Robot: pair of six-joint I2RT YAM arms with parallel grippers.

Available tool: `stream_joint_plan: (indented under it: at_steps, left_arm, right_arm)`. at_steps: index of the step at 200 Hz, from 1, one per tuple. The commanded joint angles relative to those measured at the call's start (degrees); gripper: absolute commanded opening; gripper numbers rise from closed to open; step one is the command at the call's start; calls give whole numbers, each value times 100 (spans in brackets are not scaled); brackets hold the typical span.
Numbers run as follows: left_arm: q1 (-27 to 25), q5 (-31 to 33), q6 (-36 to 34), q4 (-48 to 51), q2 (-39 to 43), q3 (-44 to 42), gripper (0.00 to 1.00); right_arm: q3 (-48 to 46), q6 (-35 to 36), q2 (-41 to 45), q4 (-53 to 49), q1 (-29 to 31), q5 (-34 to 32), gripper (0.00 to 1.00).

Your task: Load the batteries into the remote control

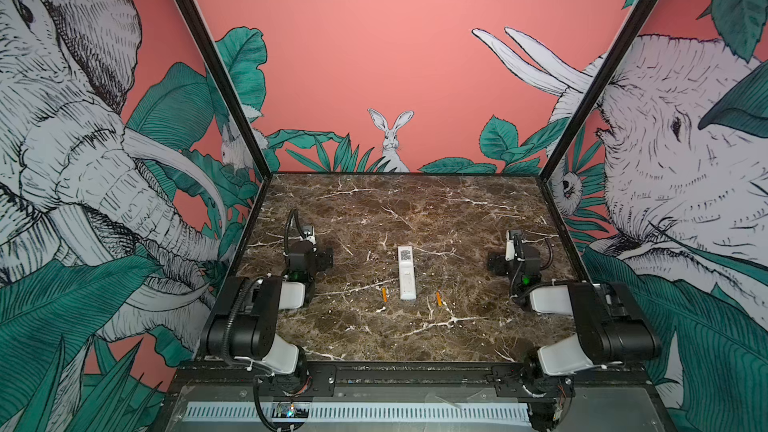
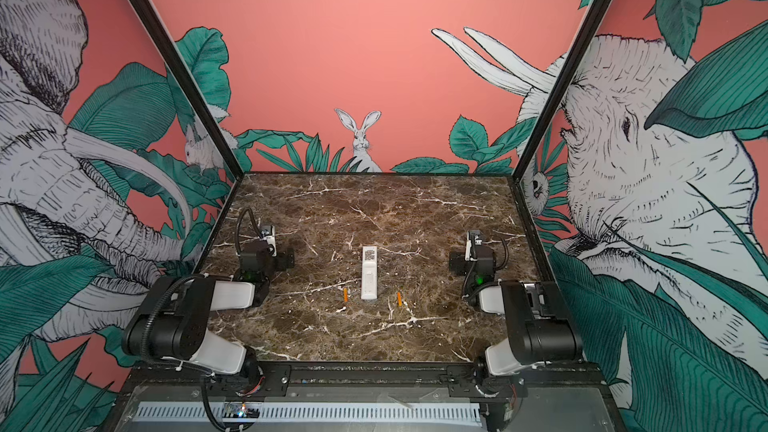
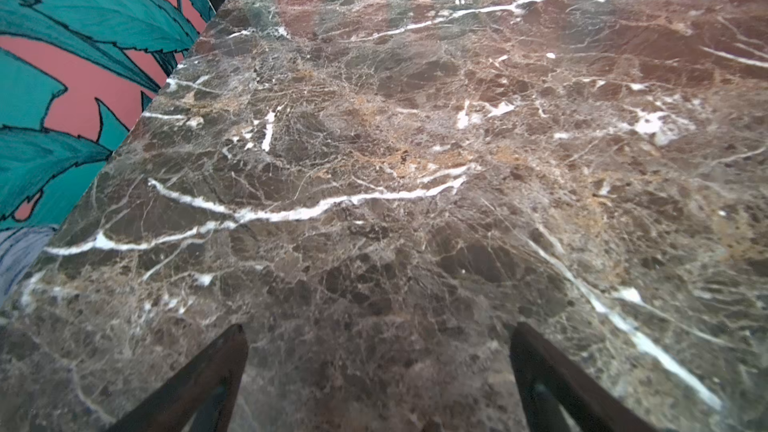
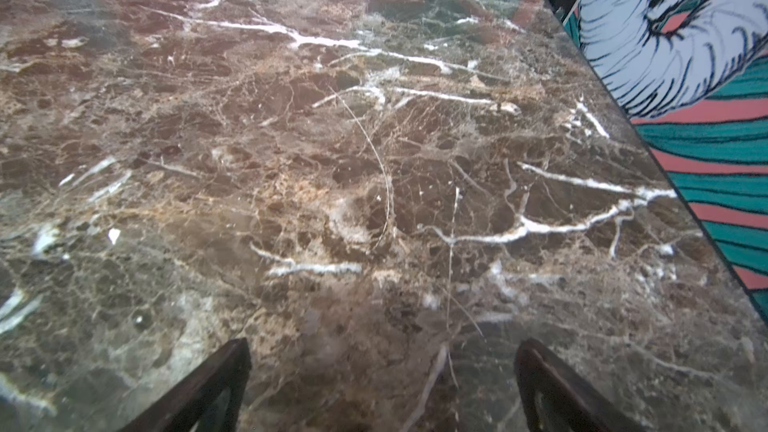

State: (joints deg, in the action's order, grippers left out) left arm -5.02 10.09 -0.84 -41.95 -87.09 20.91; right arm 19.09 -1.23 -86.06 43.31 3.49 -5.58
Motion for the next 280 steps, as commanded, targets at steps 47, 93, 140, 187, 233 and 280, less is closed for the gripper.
stream_joint_plan:
  at_steps: [47, 93, 140, 187, 233, 280]
  left_arm:
    - [91, -251, -580, -849, -194, 237, 100]
    - [93, -245, -579, -849, -190, 247, 100]
    - [84, -248, -580, -856, -182, 238, 100]
    - [82, -240, -593, 354, 229, 686, 100]
    - [-43, 691, -410, 1755, 456, 1456, 99]
    - [-670, 2253, -141, 3855, 534, 2595, 100]
  right_arm:
    - [191, 352, -254, 1154, 20, -171, 99]
    - [189, 348, -267, 1164, 18, -171, 99]
    - [191, 352, -261, 1162, 13, -172, 99]
    - [255, 145, -277, 1072, 10, -705, 99]
    - [264, 177, -244, 1042, 3, -639, 99]
    - [1031, 554, 832, -1132, 239, -409, 99]
